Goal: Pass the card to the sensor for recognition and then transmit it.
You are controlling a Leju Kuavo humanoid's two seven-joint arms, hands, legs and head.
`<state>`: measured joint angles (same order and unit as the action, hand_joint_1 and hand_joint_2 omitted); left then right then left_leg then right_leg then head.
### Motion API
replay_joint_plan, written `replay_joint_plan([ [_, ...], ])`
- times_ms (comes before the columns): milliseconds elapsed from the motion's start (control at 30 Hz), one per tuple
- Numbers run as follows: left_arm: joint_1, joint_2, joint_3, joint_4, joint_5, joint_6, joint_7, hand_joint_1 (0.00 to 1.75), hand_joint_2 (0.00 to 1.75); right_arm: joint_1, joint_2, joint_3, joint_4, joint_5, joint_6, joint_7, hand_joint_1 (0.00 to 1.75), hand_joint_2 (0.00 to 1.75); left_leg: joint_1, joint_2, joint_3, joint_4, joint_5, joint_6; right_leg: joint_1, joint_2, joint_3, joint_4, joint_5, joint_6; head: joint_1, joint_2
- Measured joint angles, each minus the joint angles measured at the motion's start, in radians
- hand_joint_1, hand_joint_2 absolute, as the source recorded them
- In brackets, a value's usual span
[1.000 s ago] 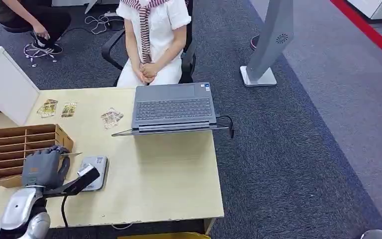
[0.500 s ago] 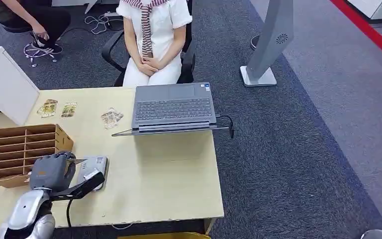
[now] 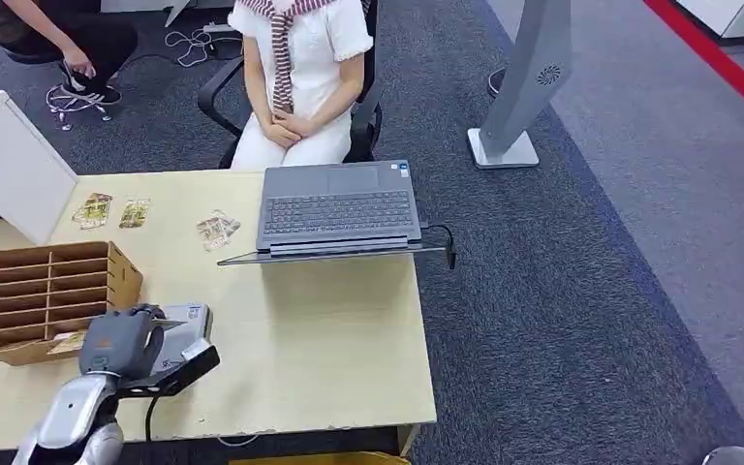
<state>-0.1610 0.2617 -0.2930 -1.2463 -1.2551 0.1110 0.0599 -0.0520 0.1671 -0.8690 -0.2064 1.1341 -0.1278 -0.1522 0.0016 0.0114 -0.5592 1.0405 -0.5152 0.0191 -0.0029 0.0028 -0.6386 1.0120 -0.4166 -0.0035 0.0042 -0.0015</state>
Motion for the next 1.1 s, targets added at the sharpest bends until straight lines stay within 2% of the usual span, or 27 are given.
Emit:
replay_joint_plan([
  [667,-0.005,-0.006,-0.015,0.029,-0.021,-0.017,0.017,1.75,1.75,0.0,0.01,0.0,0.003,0.002,0.003,0.004,0.0,0.0,0.0,0.0,0.0,0.0,0.0,0.0,0.0,0.0,0.0,0.0,0.0,0.0,0.0,0.0],
  [933,-0.018,0.019,-0.029,0.029,-0.018,-0.077,0.036,1.75,1.75,0.0,0.017,-0.001,0.003,0.002,0.005,0.005,0.0,0.0,0.0,0.0,0.0,0.0,0.001,-0.001,0.0,-0.001,0.001,0.001,0.0,0.0,0.0,0.0],
  [1100,-0.021,0.035,-0.033,0.023,-0.006,-0.077,0.036,1.75,1.75,0.0,0.018,-0.005,0.003,0.001,0.005,0.003,0.0,0.0,0.0,0.0,0.001,0.0,0.002,-0.003,0.0,-0.001,0.0,0.001,0.001,-0.001,0.0,0.0],
])
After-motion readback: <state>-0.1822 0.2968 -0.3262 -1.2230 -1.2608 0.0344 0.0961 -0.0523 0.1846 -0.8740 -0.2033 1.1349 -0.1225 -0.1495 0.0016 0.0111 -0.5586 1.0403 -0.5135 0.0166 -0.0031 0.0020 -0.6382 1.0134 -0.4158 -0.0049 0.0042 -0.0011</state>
